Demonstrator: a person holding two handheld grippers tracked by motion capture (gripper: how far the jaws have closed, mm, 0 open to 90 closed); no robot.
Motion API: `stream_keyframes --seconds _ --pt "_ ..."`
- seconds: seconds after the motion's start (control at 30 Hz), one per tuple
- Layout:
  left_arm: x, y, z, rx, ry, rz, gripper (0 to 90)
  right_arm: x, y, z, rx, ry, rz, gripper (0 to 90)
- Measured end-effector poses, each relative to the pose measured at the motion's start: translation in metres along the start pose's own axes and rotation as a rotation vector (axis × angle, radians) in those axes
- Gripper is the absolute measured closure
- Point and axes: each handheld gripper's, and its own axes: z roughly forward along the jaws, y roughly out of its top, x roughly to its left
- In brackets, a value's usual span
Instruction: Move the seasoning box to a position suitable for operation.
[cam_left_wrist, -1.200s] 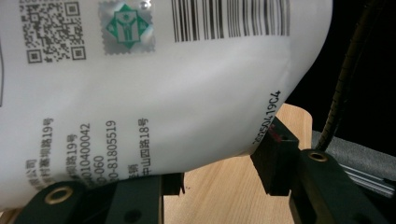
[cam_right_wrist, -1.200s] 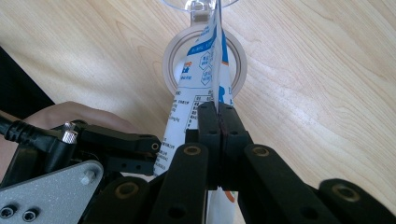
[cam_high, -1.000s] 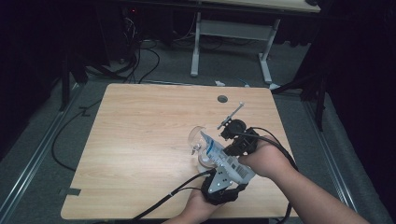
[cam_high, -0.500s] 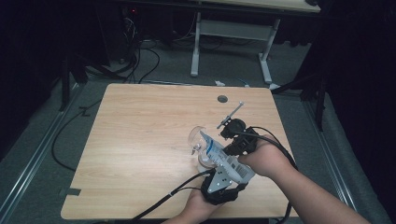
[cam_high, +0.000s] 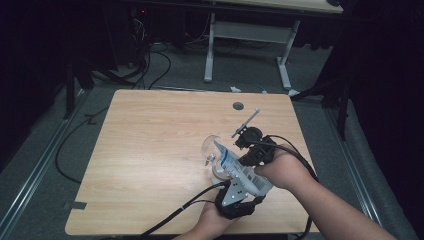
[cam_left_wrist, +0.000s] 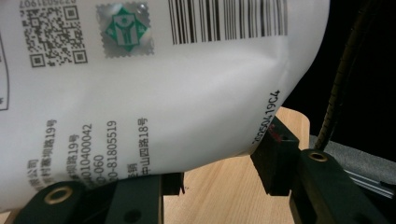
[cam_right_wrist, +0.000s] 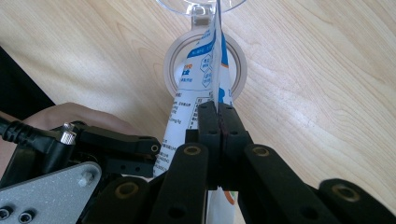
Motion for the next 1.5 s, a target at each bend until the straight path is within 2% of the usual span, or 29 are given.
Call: stream_keyframes --seconds 1.5 --pt "0.0001 0.0007 -0.0010 -0.013 0.001 0.002 58.8 0.0012 0.0025 0.0009 0.000 -0.005 -0.006 90.0"
